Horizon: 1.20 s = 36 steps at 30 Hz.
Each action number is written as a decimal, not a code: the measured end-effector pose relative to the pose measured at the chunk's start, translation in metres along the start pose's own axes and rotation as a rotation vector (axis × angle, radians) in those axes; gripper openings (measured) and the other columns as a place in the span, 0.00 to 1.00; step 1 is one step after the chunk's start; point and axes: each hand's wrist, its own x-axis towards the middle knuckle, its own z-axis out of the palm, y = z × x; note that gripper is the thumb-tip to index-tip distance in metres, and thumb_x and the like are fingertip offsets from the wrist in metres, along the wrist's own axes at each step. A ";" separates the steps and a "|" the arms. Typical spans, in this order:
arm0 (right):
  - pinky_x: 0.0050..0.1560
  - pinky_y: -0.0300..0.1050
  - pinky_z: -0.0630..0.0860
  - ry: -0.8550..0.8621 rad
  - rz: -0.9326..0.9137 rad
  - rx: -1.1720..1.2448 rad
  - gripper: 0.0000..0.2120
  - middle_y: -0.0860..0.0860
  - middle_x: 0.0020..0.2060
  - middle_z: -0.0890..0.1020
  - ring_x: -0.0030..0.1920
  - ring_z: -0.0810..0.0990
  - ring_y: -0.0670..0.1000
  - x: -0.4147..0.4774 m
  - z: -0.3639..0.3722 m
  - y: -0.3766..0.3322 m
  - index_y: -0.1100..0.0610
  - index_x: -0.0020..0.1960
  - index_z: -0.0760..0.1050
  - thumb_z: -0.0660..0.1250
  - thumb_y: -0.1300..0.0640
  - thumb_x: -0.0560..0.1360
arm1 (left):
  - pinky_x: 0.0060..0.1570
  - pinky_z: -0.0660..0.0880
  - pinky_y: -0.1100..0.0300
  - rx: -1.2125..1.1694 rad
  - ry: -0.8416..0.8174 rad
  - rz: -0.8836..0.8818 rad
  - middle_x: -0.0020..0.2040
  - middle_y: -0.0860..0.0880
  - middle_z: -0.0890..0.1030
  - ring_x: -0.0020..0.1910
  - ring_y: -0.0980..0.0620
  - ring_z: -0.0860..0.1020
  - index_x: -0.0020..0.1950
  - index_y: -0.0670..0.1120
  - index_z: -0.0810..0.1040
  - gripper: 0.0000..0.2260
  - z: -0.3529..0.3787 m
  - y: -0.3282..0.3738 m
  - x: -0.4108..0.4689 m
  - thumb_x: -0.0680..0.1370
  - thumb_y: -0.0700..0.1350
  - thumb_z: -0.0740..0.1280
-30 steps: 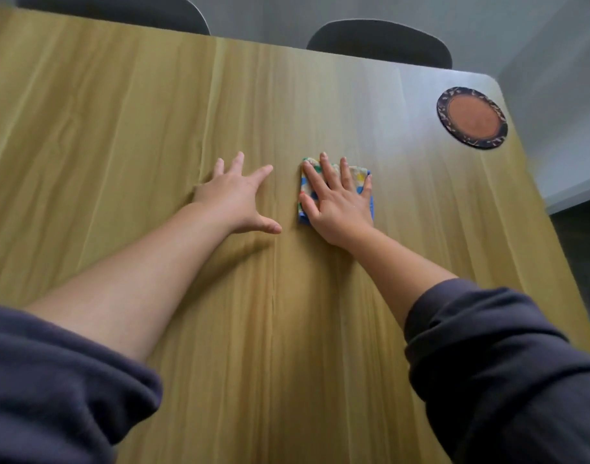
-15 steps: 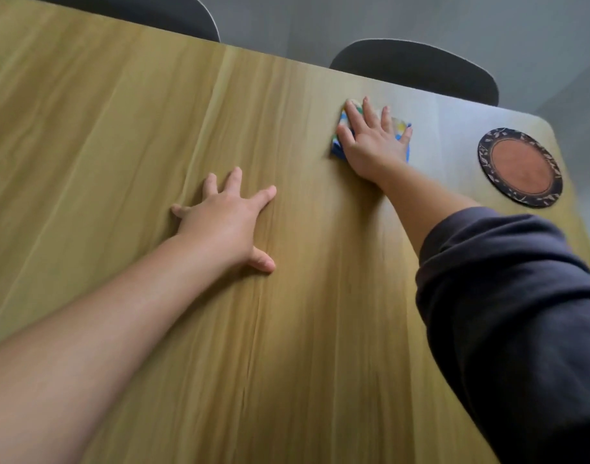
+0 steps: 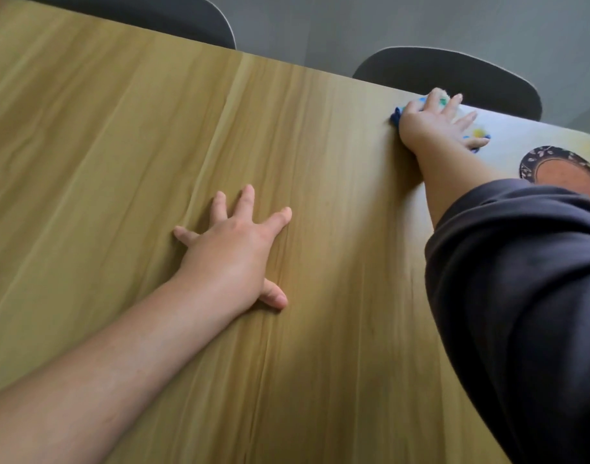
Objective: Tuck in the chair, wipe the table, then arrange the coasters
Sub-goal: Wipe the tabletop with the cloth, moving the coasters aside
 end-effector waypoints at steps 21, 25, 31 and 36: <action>0.71 0.71 0.38 -0.053 -0.902 -0.101 0.28 0.45 0.80 0.47 0.79 0.42 0.56 -0.138 0.032 -0.036 0.38 0.78 0.48 0.42 0.37 0.79 | 0.63 0.55 0.25 -0.061 0.050 -0.025 0.78 0.49 0.42 0.76 0.41 0.42 0.76 0.60 0.49 0.55 -0.004 0.005 -0.011 0.58 0.60 0.79; 0.72 0.71 0.38 -0.071 -0.931 -0.121 0.27 0.45 0.80 0.46 0.79 0.42 0.56 -0.188 0.033 0.004 0.38 0.78 0.46 0.42 0.37 0.80 | 0.69 0.53 0.32 -0.085 0.184 0.010 0.78 0.48 0.49 0.77 0.44 0.47 0.75 0.53 0.55 0.50 0.008 -0.009 -0.025 0.61 0.66 0.75; 0.72 0.71 0.40 -0.103 -1.086 -0.179 0.29 0.45 0.80 0.48 0.79 0.44 0.56 -0.280 0.036 0.060 0.39 0.79 0.47 0.41 0.37 0.79 | 0.68 0.53 0.32 0.003 0.129 0.035 0.79 0.49 0.46 0.77 0.43 0.45 0.77 0.56 0.51 0.54 -0.001 -0.064 -0.047 0.58 0.68 0.75; 0.73 0.69 0.40 -0.124 -1.260 -0.260 0.29 0.45 0.79 0.51 0.79 0.45 0.56 -0.313 0.036 0.076 0.40 0.79 0.50 0.43 0.37 0.79 | 0.65 0.53 0.27 0.101 -0.052 -0.056 0.78 0.49 0.36 0.76 0.40 0.38 0.76 0.63 0.42 0.59 -0.021 -0.104 -0.045 0.56 0.65 0.78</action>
